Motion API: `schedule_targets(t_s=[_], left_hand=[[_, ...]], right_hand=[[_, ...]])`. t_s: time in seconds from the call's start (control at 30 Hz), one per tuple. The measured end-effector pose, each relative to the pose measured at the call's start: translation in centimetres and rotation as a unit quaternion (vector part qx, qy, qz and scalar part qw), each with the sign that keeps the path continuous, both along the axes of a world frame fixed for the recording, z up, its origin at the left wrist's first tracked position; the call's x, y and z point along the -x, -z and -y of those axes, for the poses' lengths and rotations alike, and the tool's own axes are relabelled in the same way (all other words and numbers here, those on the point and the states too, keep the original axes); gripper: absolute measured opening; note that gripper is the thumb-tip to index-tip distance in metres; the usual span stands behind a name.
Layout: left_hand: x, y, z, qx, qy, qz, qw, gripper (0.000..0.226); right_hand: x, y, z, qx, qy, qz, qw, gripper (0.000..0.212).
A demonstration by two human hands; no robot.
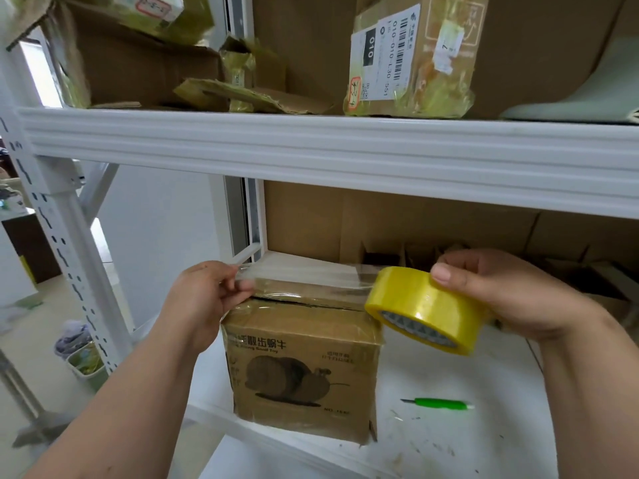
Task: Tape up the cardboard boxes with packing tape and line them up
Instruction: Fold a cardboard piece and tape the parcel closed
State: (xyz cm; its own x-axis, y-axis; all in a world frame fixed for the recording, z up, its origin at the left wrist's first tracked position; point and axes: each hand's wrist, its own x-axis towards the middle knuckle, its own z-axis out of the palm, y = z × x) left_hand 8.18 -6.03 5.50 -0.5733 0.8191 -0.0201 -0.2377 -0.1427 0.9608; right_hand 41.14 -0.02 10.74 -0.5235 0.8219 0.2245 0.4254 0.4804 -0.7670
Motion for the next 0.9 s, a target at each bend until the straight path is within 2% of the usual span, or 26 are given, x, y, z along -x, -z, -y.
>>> schedule_targets(t_s=[0.07,0.13,0.17,0.23,0.37,0.5,0.6,0.7,0.83,0.9], left_hand=[[0.1,0.0,0.1,0.000,0.003,-0.004,1.000,0.029],[-0.1,0.2,0.1,-0.003,0.000,-0.021,1.000,0.027],[-0.3,0.2,0.1,-0.006,-0.006,-0.026,1.000,0.026],[-0.5,0.5,0.0,-0.015,-0.028,-0.016,0.999,0.025],[-0.3,1.1,-0.2,-0.015,-0.060,0.028,0.998,0.023],[0.4,1.3,-0.4,-0.001,-0.069,0.096,0.993,0.024],[0.8,1.6,-0.3,0.018,-0.064,0.120,0.991,0.019],[1.3,1.7,0.0,0.048,-0.062,0.098,0.992,0.015],[1.6,2.5,0.1,0.130,-0.067,-0.028,0.989,0.017],[1.8,3.2,0.1,0.160,-0.050,-0.026,0.985,0.009]], right_hand=[[-0.6,0.0,0.4,0.009,-0.040,0.002,0.999,0.075],[-0.7,0.2,0.7,0.023,-0.041,-0.015,0.999,0.063],[-0.6,0.3,0.7,0.033,-0.021,-0.047,0.998,0.054],[-0.2,0.6,0.2,0.030,0.054,-0.086,0.994,0.056],[0.6,1.4,-0.7,-0.003,0.175,0.018,0.984,0.058],[1.5,2.0,-0.7,0.049,0.174,0.086,0.980,0.061],[2.0,2.2,-1.0,0.066,0.170,0.100,0.978,0.057],[2.4,2.5,-1.2,0.073,0.160,0.121,0.977,0.051],[2.9,3.5,-1.2,0.083,0.152,0.152,0.973,0.047],[3.0,3.8,-1.1,0.095,0.150,0.147,0.973,0.044]])
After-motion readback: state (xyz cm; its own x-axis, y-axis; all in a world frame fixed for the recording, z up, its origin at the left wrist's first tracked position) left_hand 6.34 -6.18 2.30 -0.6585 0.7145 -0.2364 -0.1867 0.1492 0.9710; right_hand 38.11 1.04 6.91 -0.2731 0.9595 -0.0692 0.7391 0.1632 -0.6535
